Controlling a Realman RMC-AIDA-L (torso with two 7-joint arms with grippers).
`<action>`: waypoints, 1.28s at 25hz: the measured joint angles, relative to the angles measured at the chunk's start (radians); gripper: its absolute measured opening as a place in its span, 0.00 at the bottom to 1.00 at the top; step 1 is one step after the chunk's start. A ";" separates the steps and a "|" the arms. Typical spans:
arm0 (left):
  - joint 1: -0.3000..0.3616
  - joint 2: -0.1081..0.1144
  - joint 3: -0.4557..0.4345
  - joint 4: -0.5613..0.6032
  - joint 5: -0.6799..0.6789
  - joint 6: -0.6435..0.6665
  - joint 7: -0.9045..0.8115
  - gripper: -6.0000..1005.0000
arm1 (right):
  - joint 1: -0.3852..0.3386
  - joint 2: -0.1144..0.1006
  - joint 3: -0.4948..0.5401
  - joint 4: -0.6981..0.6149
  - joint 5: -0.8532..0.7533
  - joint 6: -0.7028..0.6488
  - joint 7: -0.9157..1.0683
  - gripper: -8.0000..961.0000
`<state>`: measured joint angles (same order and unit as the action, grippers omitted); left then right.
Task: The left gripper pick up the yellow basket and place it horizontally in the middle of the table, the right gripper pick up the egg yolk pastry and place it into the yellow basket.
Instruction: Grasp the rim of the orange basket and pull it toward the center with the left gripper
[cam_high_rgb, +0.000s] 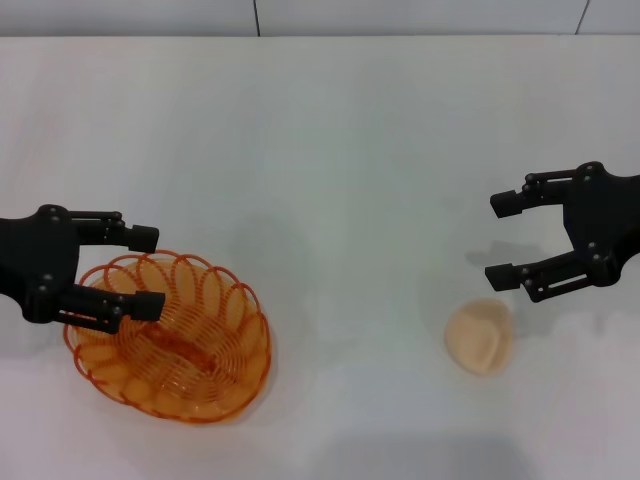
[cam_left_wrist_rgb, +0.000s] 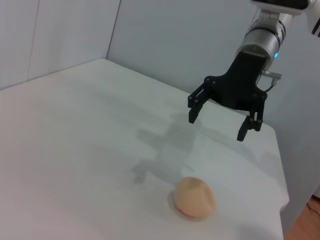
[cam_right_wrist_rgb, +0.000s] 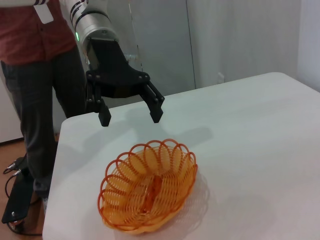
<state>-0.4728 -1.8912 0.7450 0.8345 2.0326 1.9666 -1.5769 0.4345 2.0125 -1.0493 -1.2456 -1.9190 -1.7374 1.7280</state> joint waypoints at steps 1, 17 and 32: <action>0.000 -0.001 0.000 0.000 -0.001 0.000 0.000 0.88 | 0.000 0.000 0.000 0.000 0.000 0.000 0.000 0.89; -0.025 -0.002 0.001 0.000 0.022 -0.008 -0.020 0.88 | -0.001 0.000 0.005 0.000 0.000 0.003 0.001 0.89; -0.280 0.015 0.004 0.032 0.581 -0.067 -0.469 0.86 | -0.001 0.000 0.006 0.000 0.003 0.016 -0.006 0.89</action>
<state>-0.7523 -1.8760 0.7489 0.8668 2.6132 1.9000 -2.0455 0.4336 2.0126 -1.0430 -1.2456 -1.9160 -1.7209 1.7217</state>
